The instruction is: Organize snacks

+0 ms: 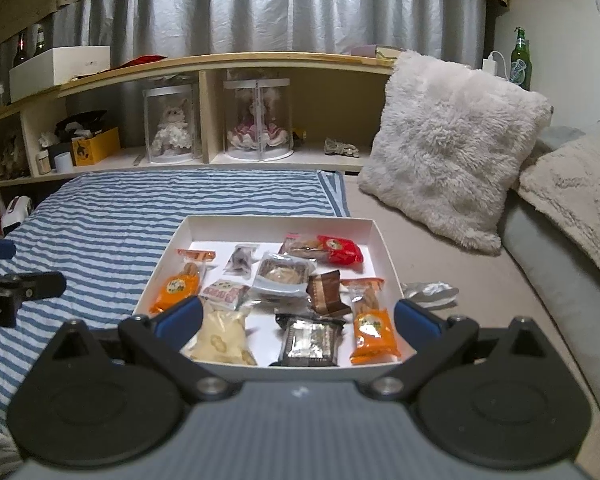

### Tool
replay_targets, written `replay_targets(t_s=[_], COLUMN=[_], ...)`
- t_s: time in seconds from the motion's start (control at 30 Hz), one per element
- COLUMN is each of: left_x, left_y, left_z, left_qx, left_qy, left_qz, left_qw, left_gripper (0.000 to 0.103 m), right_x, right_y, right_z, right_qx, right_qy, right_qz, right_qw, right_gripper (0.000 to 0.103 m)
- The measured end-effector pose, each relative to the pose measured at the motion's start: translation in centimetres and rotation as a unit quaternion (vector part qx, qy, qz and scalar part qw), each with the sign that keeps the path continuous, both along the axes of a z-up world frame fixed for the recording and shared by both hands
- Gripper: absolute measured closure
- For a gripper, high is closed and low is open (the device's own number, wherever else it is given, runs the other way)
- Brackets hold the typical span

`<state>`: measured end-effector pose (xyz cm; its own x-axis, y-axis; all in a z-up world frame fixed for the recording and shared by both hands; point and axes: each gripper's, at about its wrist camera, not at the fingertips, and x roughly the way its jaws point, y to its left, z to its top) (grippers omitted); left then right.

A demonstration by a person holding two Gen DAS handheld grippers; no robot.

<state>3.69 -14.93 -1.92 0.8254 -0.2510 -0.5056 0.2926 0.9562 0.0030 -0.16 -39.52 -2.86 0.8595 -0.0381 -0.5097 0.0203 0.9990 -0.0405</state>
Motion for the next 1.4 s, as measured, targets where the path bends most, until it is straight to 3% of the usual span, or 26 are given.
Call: replay_targets(t_s=[1.4], left_x=[0.1], left_y=[0.44], left_z=[-0.25], left_qx=[-0.002], left_qy=[0.005], left_qz=[-0.001], left_qw=[1.0], left_gripper=[0.0], right_x=[0.34], right_y=[-0.05], right_z=[-0.55], right_qx=[-0.007], right_qy=[0.005], right_qz=[0.003], right_qw=[1.0], right_gripper=[0.001])
